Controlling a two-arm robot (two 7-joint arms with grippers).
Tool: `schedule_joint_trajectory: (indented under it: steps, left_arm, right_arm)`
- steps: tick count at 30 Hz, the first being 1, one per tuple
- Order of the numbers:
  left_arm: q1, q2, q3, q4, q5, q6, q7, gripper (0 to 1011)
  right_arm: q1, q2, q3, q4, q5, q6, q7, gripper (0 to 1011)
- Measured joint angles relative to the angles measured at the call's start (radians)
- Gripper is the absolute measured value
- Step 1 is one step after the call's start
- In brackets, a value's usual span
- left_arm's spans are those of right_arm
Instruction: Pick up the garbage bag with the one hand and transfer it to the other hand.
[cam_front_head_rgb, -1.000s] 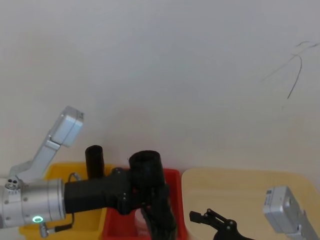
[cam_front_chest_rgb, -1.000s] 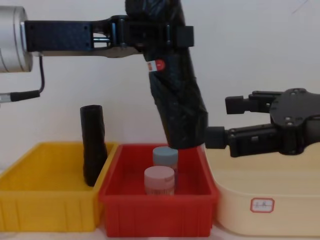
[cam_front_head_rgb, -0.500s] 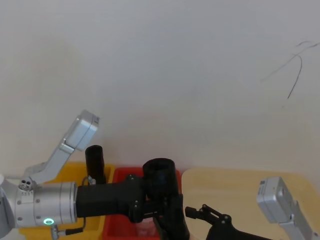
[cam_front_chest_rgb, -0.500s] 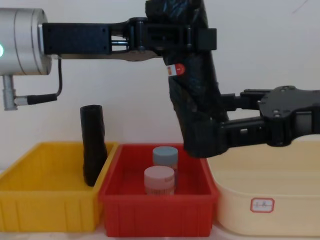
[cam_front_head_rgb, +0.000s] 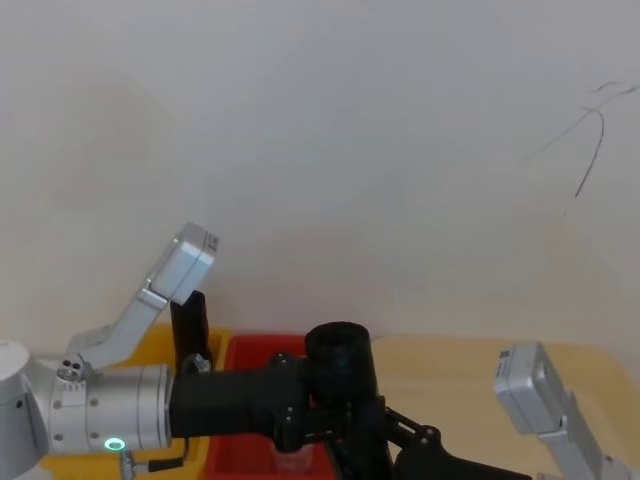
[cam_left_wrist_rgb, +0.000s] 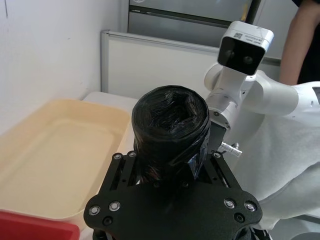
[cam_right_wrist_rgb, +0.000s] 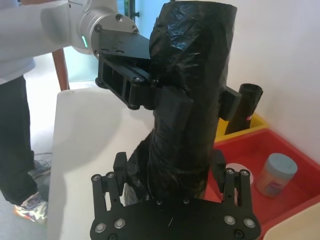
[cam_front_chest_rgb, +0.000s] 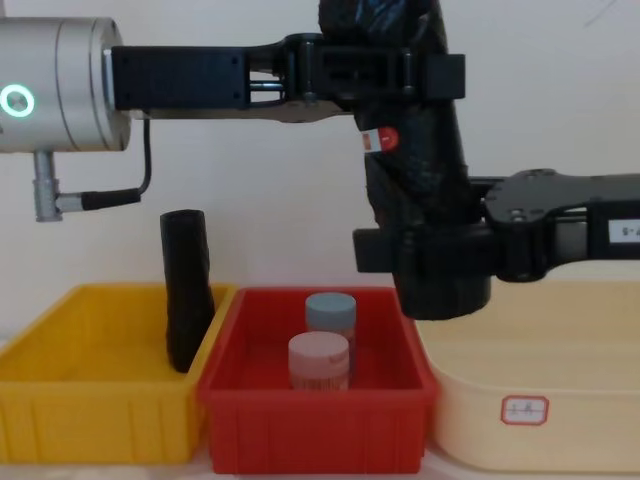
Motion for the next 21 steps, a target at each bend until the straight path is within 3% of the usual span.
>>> schedule_joint_trajectory:
  steps: [9, 16, 21]
  left_arm:
    - [-0.009, -0.004, 0.013, 0.007, -0.006, -0.002, -0.005, 465]
    - [-0.012, -0.005, 0.018, 0.009, -0.008, -0.002, -0.007, 465]
    - [-0.014, -0.006, 0.020, 0.010, -0.009, -0.002, -0.008, 465]
  right_arm:
    - [0.018, -0.014, -0.015, 0.017, 0.014, 0.007, 0.001, 999]
    - [0.025, -0.019, -0.021, 0.023, 0.019, 0.010, 0.002, 865]
    - [0.029, -0.022, -0.024, 0.026, 0.022, 0.011, 0.002, 696]
